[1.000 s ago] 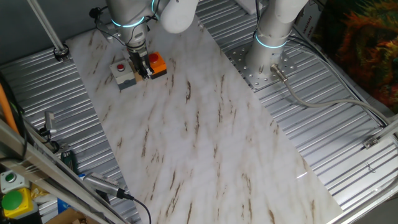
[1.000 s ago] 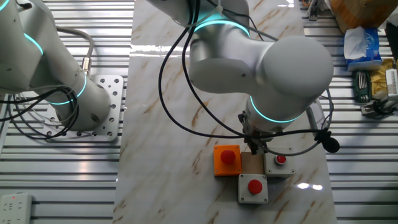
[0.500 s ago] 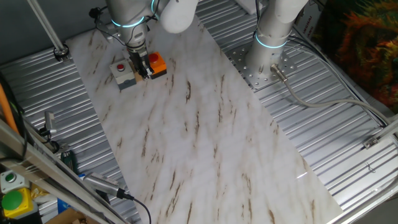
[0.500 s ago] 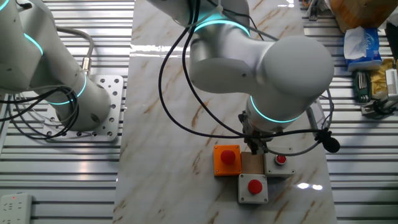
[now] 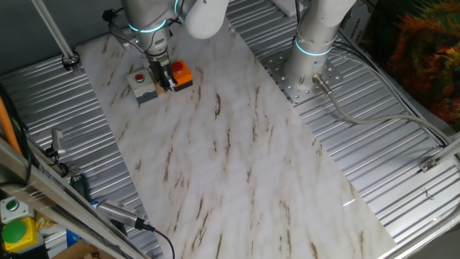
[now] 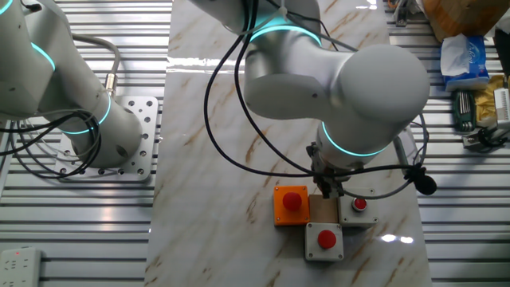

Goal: Approach and touch the side of the small block

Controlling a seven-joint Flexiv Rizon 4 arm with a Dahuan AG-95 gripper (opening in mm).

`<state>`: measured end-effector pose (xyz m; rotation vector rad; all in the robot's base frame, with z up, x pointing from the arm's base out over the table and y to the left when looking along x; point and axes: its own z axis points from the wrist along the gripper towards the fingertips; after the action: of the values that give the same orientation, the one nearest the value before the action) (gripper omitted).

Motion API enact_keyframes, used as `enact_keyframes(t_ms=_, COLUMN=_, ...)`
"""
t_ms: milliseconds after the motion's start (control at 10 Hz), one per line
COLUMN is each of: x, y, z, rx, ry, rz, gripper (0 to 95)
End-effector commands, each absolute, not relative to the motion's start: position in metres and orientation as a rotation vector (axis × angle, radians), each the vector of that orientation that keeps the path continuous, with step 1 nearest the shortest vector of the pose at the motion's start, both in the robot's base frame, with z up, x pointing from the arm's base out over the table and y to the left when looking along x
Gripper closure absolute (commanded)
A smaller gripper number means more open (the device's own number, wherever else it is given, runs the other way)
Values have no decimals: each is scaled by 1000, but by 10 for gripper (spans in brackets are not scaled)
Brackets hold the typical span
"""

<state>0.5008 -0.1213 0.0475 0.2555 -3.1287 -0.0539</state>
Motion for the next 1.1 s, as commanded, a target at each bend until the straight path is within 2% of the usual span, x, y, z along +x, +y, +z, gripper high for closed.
enact_keyframes(t_ms=100, x=501, y=-123, z=47, rx=272, ry=-3129, rz=-54, gripper=950)
enact_keyframes(t_ms=1100, x=497, y=-132, z=45, rx=378, ry=-3120, rz=-45, gripper=950)
